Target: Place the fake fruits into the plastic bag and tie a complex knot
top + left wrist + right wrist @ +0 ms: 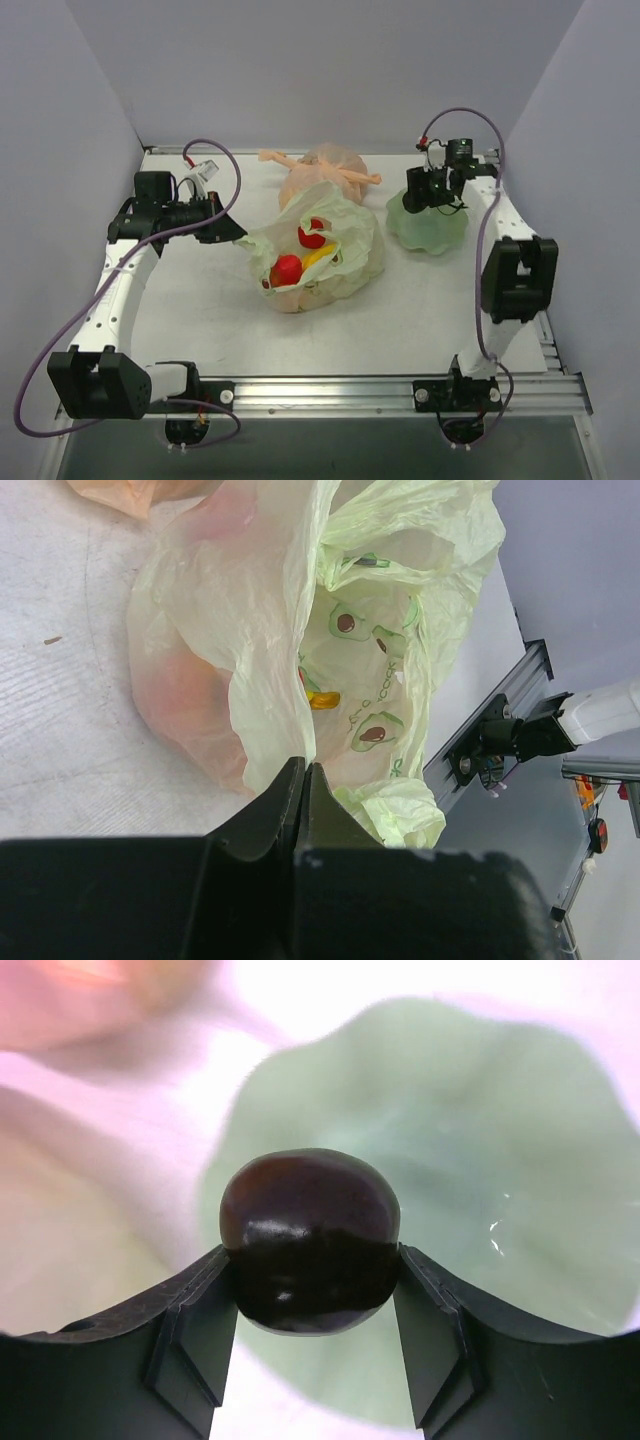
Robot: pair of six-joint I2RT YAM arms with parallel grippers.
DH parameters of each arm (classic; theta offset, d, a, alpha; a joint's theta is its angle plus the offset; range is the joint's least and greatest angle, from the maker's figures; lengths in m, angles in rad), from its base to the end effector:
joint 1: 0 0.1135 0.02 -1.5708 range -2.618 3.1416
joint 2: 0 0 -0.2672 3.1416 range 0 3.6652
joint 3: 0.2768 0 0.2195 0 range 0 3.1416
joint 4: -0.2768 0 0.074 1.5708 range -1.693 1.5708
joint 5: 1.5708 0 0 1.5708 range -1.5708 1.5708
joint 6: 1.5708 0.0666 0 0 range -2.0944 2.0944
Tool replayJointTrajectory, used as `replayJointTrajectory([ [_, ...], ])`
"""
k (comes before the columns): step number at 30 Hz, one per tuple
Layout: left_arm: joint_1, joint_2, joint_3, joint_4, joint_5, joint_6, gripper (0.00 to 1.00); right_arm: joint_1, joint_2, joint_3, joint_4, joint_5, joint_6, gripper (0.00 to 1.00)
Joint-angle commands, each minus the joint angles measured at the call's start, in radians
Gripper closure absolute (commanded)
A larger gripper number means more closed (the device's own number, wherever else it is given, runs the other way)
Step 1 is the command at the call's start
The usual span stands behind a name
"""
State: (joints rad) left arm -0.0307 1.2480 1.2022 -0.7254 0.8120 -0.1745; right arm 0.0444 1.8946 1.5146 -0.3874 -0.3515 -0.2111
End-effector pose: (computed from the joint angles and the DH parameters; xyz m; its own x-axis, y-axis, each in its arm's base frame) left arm 0.2332 -0.0555 0.3336 -0.7801 -0.0955 -0.6184 0.4121 0.6653 -0.6226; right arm 0.4202 0.0416 0.2494 -0.6176 -0.2243 -0.7538 -0.4281 0.8999 0.0829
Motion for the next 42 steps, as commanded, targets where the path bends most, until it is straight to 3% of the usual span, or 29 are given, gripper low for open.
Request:
replayJointTrajectory([
  [1,0.005,-0.004,0.034,0.003,0.019,0.017,1.0,-0.006,-0.262,0.033,-0.08,-0.194,0.01,0.69],
  [6,0.005,-0.001,0.036,0.02,0.027,-0.003,1.0,0.135,-0.405,0.035,-0.111,-0.302,0.067,0.69],
  [10,0.003,0.007,0.04,0.032,0.036,-0.011,1.0,0.413,-0.439,0.038,-0.084,-0.285,0.023,0.69],
  [14,0.003,0.013,0.049,0.047,0.039,-0.031,1.0,0.612,-0.384,0.044,-0.053,-0.215,-0.054,0.69],
  [20,0.003,-0.005,0.027,0.099,0.049,-0.086,1.0,0.748,-0.204,0.058,-0.002,-0.08,-0.097,0.68],
  [26,0.005,-0.039,-0.001,0.113,0.05,-0.1,1.0,0.775,-0.046,0.117,0.005,0.139,-0.163,0.64],
  [29,0.005,-0.05,-0.006,0.112,0.046,-0.092,1.0,0.766,-0.032,0.119,0.004,0.271,-0.212,0.56],
  [32,0.006,-0.056,-0.007,0.113,0.042,-0.094,1.0,0.756,-0.063,0.11,0.002,0.348,-0.229,0.36],
  [33,0.005,-0.059,-0.007,0.113,0.045,-0.094,1.0,0.753,-0.098,0.089,-0.002,0.348,-0.243,0.26],
  [36,0.005,-0.062,-0.01,0.116,0.044,-0.094,1.0,0.743,-0.184,0.044,-0.007,0.318,-0.261,0.17],
  [42,0.005,-0.052,-0.003,0.118,0.053,-0.091,1.0,0.7,-0.351,0.001,-0.033,0.108,-0.292,0.21],
])
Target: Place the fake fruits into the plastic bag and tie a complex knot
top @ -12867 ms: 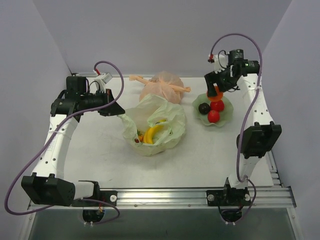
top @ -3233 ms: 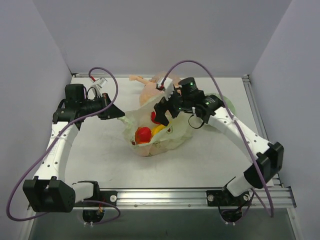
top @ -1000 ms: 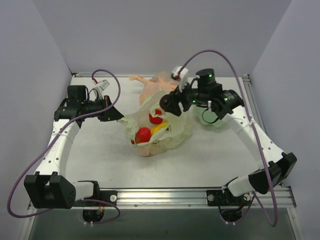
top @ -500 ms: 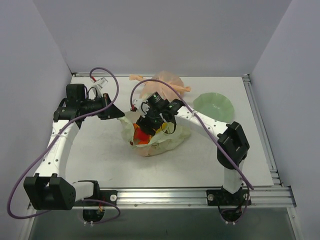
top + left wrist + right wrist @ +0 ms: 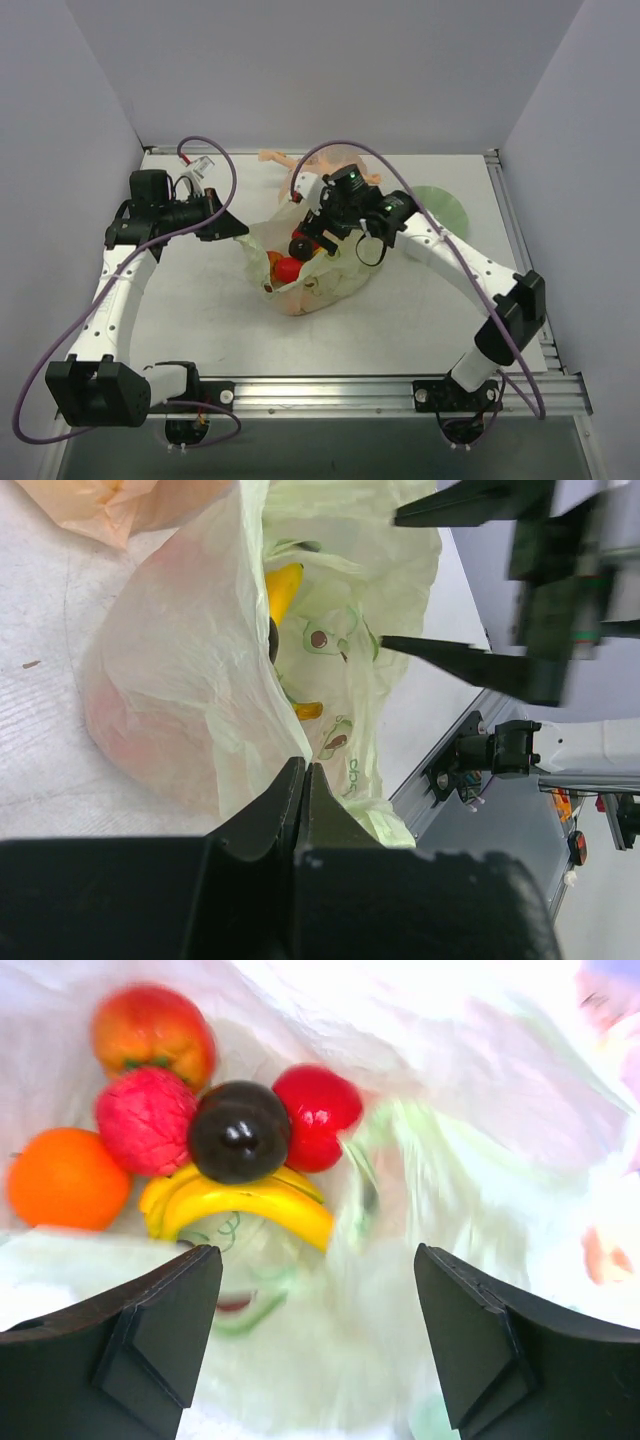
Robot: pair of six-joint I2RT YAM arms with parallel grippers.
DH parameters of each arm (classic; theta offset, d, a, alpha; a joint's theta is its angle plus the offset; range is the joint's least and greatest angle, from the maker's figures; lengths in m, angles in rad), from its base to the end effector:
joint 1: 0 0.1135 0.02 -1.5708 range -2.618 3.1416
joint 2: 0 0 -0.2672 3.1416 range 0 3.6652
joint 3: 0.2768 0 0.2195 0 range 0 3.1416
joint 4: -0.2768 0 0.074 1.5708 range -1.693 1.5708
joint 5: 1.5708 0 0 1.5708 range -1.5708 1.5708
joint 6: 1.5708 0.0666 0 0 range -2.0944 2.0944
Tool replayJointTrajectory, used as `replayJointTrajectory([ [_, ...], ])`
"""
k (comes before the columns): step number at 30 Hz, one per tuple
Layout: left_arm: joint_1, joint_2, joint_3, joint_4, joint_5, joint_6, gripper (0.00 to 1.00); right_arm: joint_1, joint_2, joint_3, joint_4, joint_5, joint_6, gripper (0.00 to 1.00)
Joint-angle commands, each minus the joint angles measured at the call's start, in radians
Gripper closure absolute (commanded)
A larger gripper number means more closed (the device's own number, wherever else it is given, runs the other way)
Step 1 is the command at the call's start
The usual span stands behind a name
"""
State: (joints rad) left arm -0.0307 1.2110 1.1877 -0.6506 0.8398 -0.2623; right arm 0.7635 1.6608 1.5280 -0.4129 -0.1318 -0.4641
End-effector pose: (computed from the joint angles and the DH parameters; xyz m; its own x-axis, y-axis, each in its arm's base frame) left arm 0.2293 -0.0567 0.3447 -0.7585 -0.1499 -0.6342 0.4197 0.6322 -0.6513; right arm 0.2691 0.2697 0.3384 0.0079 -0.6067 -0.7949 -0.8533 0.4103 -0.3216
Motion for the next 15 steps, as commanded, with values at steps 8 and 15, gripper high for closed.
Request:
replayJointTrajectory([
  [8,0.005,-0.007,0.02,0.045,0.028,-0.003,1.0,-0.073,-0.141,-0.009,0.01,-0.259,-0.103,0.31],
  [15,0.005,-0.019,0.015,0.046,0.025,-0.003,1.0,0.003,-0.001,0.055,0.01,-0.131,-0.195,0.47],
])
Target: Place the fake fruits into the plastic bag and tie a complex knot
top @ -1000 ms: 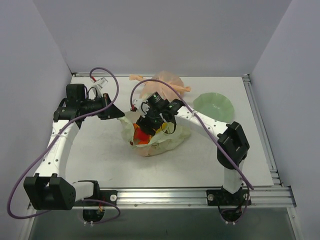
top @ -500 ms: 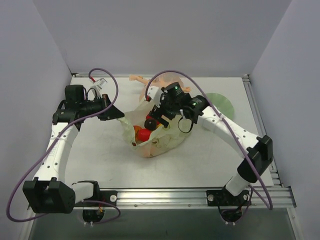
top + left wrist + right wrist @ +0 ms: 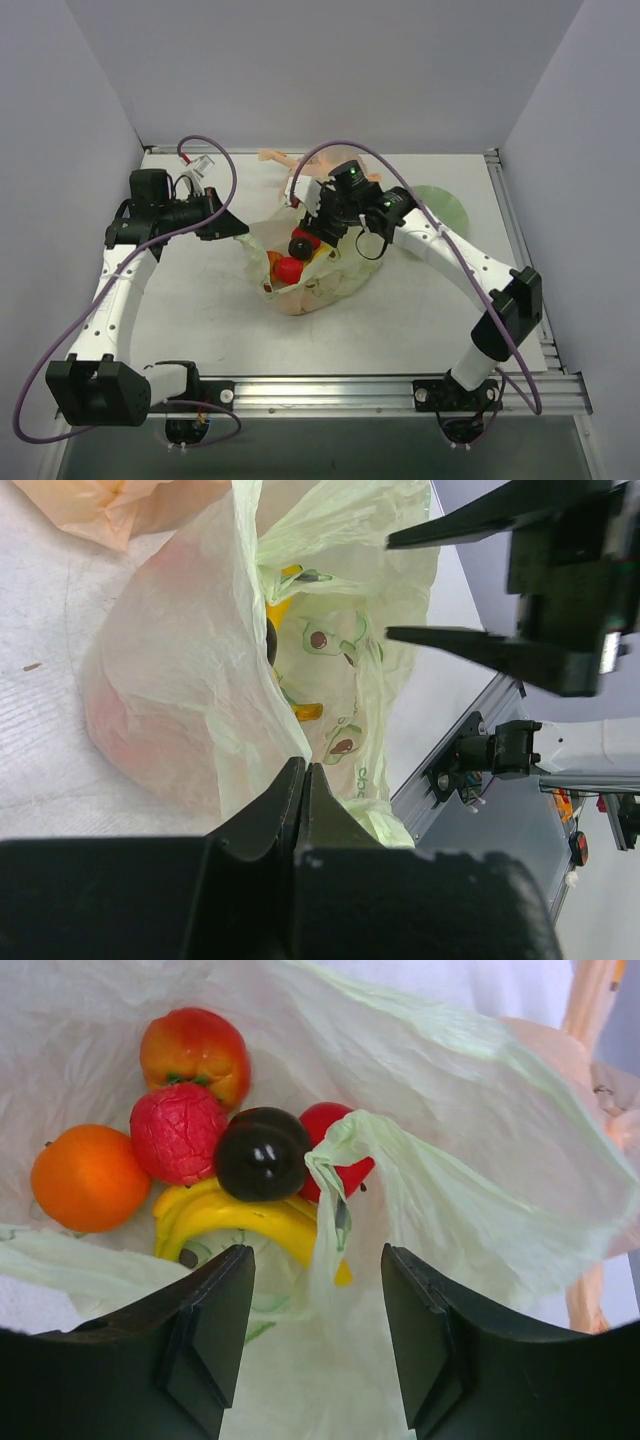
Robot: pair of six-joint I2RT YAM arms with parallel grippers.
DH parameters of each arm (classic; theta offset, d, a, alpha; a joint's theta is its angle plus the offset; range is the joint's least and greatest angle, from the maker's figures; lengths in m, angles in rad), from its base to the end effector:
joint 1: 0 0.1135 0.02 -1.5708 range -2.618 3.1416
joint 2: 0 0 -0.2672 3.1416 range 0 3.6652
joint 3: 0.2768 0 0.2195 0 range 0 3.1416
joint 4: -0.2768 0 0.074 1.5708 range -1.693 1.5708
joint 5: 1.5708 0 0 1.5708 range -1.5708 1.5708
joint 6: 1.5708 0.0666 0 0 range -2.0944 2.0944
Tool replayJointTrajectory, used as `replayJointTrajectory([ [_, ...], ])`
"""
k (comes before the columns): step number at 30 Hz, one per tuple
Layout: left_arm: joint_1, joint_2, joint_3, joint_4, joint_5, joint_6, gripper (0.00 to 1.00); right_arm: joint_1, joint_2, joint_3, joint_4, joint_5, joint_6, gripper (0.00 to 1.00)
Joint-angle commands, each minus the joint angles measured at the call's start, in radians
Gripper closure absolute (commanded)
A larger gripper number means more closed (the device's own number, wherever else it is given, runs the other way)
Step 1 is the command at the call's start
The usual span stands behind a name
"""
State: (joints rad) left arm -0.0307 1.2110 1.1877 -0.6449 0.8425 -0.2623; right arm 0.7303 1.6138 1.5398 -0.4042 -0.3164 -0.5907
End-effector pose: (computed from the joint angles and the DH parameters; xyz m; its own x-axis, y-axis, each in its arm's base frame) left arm 0.2297 -0.0568 0.3453 -0.7552 -0.1495 -0.6382 0.4247 0.6301 -0.6501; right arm 0.2606 0.2612 0.3615 0.1830 -0.5466 -0.8171 -0.8884 0.2640 -0.3755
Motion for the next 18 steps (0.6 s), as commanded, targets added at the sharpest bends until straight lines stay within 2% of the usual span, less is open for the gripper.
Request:
replayJointTrajectory([
  [1,0.005,-0.022,0.013,0.039,0.02,-0.005,1.0,0.046,0.058,0.049,-0.001,0.068,-0.078,0.48],
  [4,0.005,-0.03,0.007,0.04,0.02,-0.006,1.0,0.073,0.106,0.054,0.001,0.121,-0.121,0.49],
  [10,0.005,-0.05,-0.007,0.04,0.013,-0.006,1.0,0.08,0.225,0.092,0.028,0.285,-0.152,0.45],
  [18,0.005,-0.067,-0.025,0.04,0.015,-0.006,1.0,0.057,0.245,0.082,0.079,0.381,-0.178,0.47],
])
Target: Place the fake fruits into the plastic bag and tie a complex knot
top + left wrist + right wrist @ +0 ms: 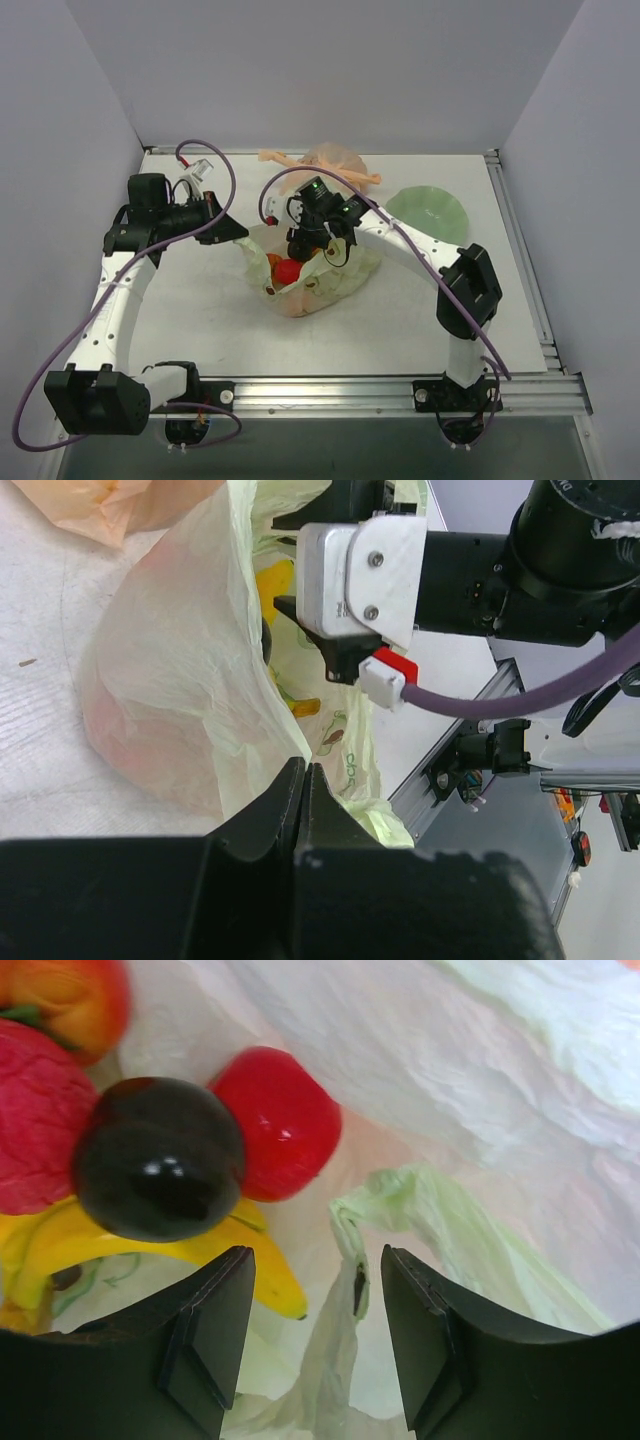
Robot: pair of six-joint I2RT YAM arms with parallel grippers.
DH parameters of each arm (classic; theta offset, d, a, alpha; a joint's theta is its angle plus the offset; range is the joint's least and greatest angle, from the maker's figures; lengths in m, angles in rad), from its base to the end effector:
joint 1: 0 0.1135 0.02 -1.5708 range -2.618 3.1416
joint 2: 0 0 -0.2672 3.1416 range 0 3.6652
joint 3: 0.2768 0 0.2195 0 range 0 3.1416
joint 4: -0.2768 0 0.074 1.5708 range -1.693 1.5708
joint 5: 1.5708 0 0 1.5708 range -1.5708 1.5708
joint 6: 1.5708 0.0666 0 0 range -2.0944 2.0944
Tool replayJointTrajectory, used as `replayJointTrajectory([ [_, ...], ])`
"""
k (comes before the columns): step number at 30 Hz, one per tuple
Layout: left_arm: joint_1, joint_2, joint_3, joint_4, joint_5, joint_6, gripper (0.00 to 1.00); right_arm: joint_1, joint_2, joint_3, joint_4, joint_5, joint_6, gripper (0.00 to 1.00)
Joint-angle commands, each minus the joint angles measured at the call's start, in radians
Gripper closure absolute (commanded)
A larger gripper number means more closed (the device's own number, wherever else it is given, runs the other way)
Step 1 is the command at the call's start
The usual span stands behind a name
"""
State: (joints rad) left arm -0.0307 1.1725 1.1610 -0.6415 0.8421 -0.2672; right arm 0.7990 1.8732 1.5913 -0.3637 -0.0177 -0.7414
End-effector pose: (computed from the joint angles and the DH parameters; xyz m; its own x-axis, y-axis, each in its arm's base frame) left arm 0.2206 -0.0565 0.3454 -0.7475 -0.1529 -0.6464 0.4306 0.6293 -0.6469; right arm 0.3000 0.3100 0.2829 0.1811 -0.7821 -0.5963 -0.8191 0.2156 -0.5316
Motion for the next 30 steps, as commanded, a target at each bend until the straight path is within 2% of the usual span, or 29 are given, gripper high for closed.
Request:
replayJointTrajectory([
  [1,0.005,-0.027,0.0,0.037,0.014,0.0,1.0,-0.015,-0.017,0.029,0.04,0.09,-0.038,0.47],
  [3,0.005,-0.025,0.002,0.037,0.017,0.0,1.0,-0.021,-0.013,0.015,0.045,0.113,-0.078,0.49],
  [6,0.005,-0.016,0.005,0.036,0.017,0.008,1.0,-0.035,-0.016,-0.011,0.042,0.117,-0.111,0.59],
  [8,0.005,-0.008,0.009,0.037,0.011,0.016,1.0,-0.043,-0.037,-0.008,0.002,0.089,-0.098,0.79],
  [10,0.005,0.001,0.019,0.037,0.003,0.028,1.0,-0.066,-0.069,0.021,-0.044,-0.014,-0.023,1.0],
  [12,0.005,0.025,0.046,0.036,-0.006,0.043,1.0,-0.102,-0.143,0.042,-0.112,-0.164,0.032,1.0],
  [15,0.005,0.079,0.103,0.037,-0.021,0.075,1.0,-0.168,-0.255,0.05,-0.152,-0.331,0.213,1.0],
  [16,0.003,0.093,0.123,0.036,-0.024,0.092,1.0,-0.225,-0.281,0.05,-0.155,-0.431,0.309,1.0],
  [19,0.003,0.15,0.17,0.037,-0.026,0.118,1.0,-0.322,-0.371,0.036,-0.155,-0.591,0.448,1.0],
  [23,-0.001,0.217,0.201,0.043,-0.009,0.129,1.0,-0.383,-0.482,-0.028,-0.155,-0.688,0.6,1.0],
  [27,-0.008,0.25,0.218,0.062,0.008,0.129,1.0,-0.385,-0.551,-0.138,-0.132,-0.751,0.703,1.0],
  [30,-0.008,0.247,0.23,0.066,0.031,0.115,0.87,-0.385,-0.589,-0.247,-0.052,-0.739,0.804,1.0],
])
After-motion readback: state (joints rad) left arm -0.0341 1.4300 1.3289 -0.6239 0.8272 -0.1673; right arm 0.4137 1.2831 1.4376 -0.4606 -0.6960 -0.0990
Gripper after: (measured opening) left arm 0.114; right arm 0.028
